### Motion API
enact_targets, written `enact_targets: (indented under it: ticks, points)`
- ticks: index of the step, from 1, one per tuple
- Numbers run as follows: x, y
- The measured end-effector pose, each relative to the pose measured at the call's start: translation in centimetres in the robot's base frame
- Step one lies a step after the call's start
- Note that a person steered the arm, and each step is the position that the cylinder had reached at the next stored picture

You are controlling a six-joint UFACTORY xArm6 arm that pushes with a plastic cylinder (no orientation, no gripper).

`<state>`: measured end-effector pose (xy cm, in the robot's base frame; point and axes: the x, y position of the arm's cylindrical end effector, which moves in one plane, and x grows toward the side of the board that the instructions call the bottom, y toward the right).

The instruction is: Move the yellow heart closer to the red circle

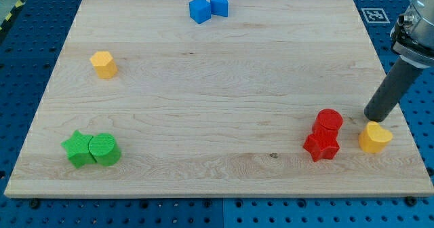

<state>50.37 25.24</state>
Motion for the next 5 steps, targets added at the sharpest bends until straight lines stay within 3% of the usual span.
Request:
enact_targets:
  ticks: [1,2,3,5]
  points:
    - [0.7,4.8]
    - [4.3,6.2]
    - [7.8,4.8]
    - [8.7,-0.4]
